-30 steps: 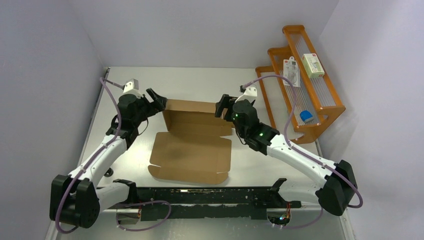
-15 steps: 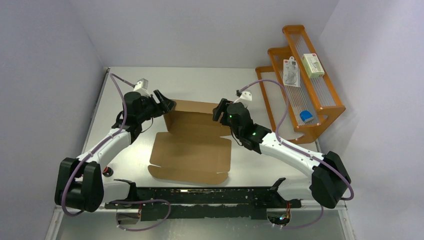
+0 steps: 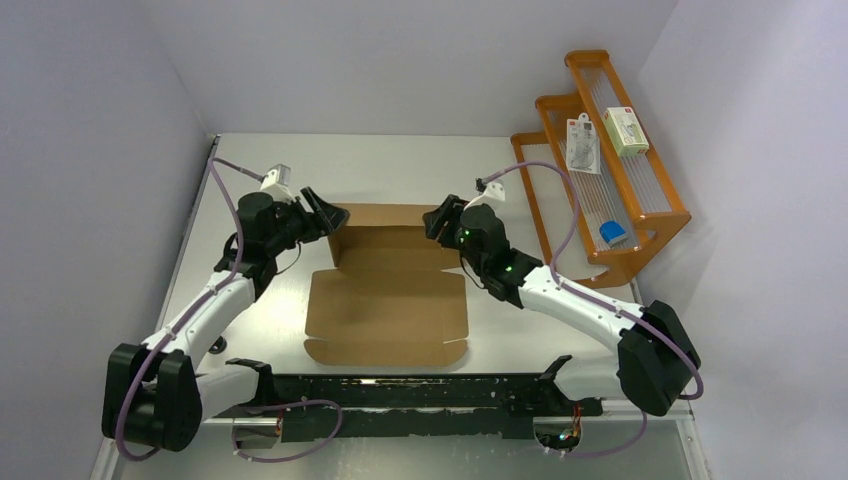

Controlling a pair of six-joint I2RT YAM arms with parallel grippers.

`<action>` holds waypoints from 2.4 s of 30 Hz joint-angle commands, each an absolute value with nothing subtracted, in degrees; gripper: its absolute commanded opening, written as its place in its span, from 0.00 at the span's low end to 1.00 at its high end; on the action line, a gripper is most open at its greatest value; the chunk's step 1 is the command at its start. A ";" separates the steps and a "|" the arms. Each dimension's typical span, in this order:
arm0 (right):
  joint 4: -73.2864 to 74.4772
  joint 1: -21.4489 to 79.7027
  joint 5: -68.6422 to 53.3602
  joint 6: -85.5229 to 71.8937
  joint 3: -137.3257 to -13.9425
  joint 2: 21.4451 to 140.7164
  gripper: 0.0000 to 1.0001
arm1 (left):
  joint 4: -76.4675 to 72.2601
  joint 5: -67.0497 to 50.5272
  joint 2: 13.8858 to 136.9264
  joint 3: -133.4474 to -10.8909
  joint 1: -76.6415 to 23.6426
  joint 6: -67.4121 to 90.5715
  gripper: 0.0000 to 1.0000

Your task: Fold the paper box

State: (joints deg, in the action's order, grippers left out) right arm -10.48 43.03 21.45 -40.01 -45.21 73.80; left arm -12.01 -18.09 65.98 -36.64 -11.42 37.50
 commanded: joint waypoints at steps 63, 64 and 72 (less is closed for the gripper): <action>-53.46 41.91 33.46 -41.78 -18.35 90.33 0.62 | -4.40 -11.34 59.94 -33.85 -11.43 34.67 0.61; -54.56 41.90 32.99 -41.17 -18.43 90.84 0.61 | -4.35 -11.34 59.90 -33.84 -11.43 34.63 0.61; -59.82 41.86 28.90 -36.08 -19.50 93.55 0.39 | -5.05 -12.04 60.24 -33.66 -11.43 35.06 0.61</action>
